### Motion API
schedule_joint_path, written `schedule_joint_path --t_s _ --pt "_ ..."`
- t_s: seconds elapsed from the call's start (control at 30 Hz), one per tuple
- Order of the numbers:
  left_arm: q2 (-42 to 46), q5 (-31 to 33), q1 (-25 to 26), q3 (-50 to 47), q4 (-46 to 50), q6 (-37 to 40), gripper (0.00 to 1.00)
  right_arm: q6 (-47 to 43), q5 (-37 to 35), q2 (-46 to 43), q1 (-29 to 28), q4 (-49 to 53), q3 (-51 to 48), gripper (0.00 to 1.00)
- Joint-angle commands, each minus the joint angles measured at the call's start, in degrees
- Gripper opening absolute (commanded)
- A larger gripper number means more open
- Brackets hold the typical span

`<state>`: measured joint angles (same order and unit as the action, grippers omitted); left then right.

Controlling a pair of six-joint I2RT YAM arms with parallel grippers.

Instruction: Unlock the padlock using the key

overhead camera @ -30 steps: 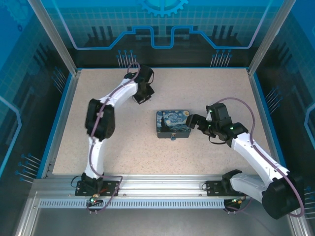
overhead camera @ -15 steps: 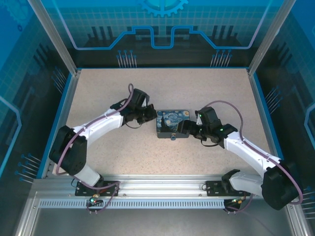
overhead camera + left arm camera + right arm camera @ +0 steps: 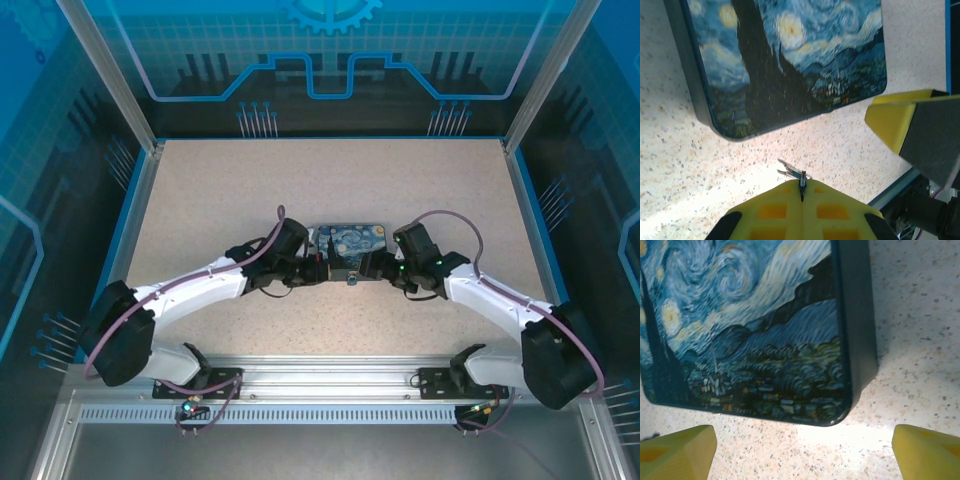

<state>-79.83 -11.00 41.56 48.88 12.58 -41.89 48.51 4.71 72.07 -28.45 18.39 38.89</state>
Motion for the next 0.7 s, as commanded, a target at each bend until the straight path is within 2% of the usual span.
schedule_joint_path --t_s 0.0,0.17,0.47,0.57,0.67 --pt "0.72 -0.54 0.93 -1.32 -3.91 -1.44 0.00 0.64 -2.41 2.27 0.05 -0.56 3.08 0.91" --pt "2.47 -0.29 1.42 -1.97 -2.63 -1.29 0.00 1.13 -0.49 7.80 -0.71 -2.57 7.26 0.88" --pt "4.86 0.89 1.34 -3.57 -1.64 -1.45 0.00 5.97 3.42 19.92 -5.46 -7.00 18.04 0.81" --pt "4.60 0.89 1.35 -3.04 -1.34 -1.05 0.00 7.15 4.49 23.71 -5.68 -7.31 21.73 0.81" --pt "3.48 0.89 1.76 -1.69 -0.42 0.23 0.00 7.59 2.17 23.50 -4.21 -5.17 23.09 0.87"
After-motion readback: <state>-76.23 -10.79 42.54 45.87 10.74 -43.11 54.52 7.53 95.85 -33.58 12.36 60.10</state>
